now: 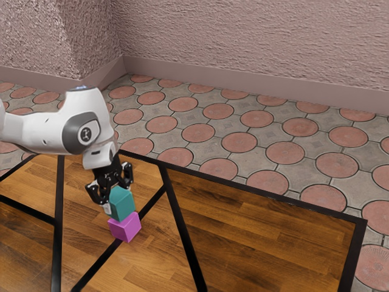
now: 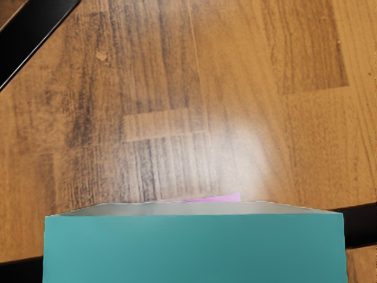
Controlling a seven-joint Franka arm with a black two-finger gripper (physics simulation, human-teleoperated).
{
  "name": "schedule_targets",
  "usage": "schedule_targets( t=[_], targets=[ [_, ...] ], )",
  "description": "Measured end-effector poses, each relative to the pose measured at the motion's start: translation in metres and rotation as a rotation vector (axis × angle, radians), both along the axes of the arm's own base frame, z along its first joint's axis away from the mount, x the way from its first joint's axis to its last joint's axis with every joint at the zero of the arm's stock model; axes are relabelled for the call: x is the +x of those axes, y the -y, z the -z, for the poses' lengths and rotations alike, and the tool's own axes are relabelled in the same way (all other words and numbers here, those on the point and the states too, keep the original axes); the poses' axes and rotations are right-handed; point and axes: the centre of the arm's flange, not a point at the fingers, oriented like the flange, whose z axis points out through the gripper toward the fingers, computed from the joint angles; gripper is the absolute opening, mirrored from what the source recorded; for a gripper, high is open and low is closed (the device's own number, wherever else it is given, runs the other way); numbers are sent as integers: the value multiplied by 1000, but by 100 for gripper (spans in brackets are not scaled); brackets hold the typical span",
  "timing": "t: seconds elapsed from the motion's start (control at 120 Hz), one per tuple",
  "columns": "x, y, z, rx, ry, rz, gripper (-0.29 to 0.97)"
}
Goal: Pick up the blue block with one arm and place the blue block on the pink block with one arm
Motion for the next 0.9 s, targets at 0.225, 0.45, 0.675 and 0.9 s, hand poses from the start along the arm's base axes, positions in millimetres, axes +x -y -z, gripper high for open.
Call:
schedule_targets(
  t=[0.225,0.45,0.675,0.9],
  targets=[
    [-2,2,2,-1,-17,10,57],
    [-3,4,-8,0,-7,16,64],
    [5,33,-145,40,130,35,67],
    [10,0,-290,160,173,-215,67]
  ],
)
